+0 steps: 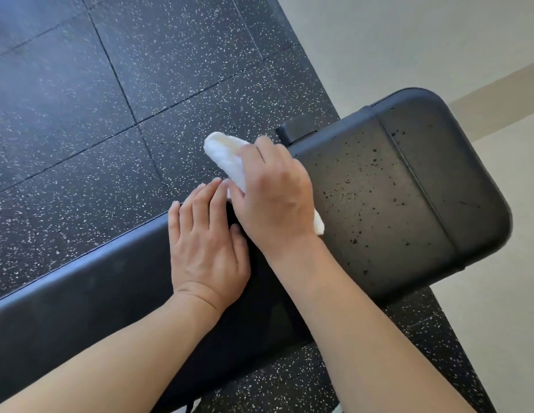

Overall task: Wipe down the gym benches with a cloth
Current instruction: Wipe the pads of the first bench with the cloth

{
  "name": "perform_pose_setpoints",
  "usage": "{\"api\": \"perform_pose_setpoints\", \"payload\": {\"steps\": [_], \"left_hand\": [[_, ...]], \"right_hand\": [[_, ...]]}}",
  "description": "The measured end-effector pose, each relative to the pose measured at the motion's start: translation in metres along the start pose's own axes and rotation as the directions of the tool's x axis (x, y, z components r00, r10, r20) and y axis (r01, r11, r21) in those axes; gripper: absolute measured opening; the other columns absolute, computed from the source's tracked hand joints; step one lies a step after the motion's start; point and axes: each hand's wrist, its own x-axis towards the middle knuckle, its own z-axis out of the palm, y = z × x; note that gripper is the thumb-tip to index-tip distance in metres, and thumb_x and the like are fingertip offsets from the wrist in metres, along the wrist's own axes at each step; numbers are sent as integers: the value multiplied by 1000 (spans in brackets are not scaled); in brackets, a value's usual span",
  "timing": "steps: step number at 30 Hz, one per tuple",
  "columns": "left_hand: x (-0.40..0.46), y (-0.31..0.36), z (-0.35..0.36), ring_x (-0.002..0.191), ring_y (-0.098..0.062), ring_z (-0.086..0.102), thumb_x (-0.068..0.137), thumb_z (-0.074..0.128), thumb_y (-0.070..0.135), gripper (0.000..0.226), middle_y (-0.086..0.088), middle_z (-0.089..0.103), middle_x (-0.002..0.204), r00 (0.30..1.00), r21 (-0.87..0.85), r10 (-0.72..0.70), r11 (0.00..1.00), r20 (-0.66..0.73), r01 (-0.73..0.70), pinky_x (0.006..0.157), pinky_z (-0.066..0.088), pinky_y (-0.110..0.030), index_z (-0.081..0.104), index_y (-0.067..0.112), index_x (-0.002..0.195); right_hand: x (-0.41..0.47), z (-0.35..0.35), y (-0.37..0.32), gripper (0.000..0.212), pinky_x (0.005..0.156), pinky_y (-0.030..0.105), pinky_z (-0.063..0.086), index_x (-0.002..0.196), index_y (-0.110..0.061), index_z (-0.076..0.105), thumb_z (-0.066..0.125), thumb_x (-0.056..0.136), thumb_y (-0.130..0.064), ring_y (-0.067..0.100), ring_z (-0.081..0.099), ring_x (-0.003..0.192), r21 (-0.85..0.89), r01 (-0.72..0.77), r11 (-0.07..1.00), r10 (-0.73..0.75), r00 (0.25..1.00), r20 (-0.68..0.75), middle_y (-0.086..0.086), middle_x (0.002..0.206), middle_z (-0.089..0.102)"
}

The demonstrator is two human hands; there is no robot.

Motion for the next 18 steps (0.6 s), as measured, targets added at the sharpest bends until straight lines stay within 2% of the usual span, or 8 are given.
{"api": "perform_pose_setpoints", "payload": {"steps": [5, 9, 11, 14, 18], "left_hand": [[0, 1, -3, 143, -35, 41, 92, 41, 29, 65, -10, 45, 157, 1000, 8, -4, 1000, 8, 4, 123, 25, -59, 44, 9, 154], [0, 0, -3, 145, -33, 40, 92, 41, 31, 66, -7, 43, 158, 1000, 27, 0, 1000, 10, 0, 126, 21, -54, 41, 12, 155], [0, -1, -2, 146, -32, 39, 92, 42, 31, 67, -7, 43, 159, 1000, 24, -2, 1000, 10, 2, 127, 19, -52, 41, 13, 156], [-1, 0, -2, 146, -32, 39, 92, 41, 31, 66, -6, 43, 159, 1000, 12, -3, 1000, 12, 3, 127, 17, -51, 40, 14, 156], [0, -1, -1, 146, -33, 40, 93, 40, 32, 66, -7, 43, 159, 1000, 10, -1, 1000, 13, 1, 127, 19, -53, 41, 13, 156]], "right_hand": [[4, -16, 27, 14, 64, 44, 46, 92, -9, 65, 69, 84, -20, 31, 56, 80, -59, 75, 995, -76, 997, -15, 7, 90, 60], [7, -50, 100, 23, 68, 42, 46, 100, -12, 67, 55, 91, -30, 30, 54, 84, -167, -131, 977, 111, 986, -123, 7, 94, 61], [8, -58, 115, 23, 67, 38, 42, 99, -12, 66, 54, 92, -31, 28, 53, 84, -158, -219, 963, 194, 968, -157, 6, 94, 60], [9, -50, 91, 17, 65, 42, 41, 94, -8, 65, 61, 85, -23, 34, 55, 82, -153, -220, 964, 195, 967, -164, 11, 94, 60], [7, -22, 32, 21, 65, 45, 44, 93, -9, 67, 69, 76, -21, 36, 58, 82, -129, -86, 988, 84, 996, -24, 11, 93, 62]]}}
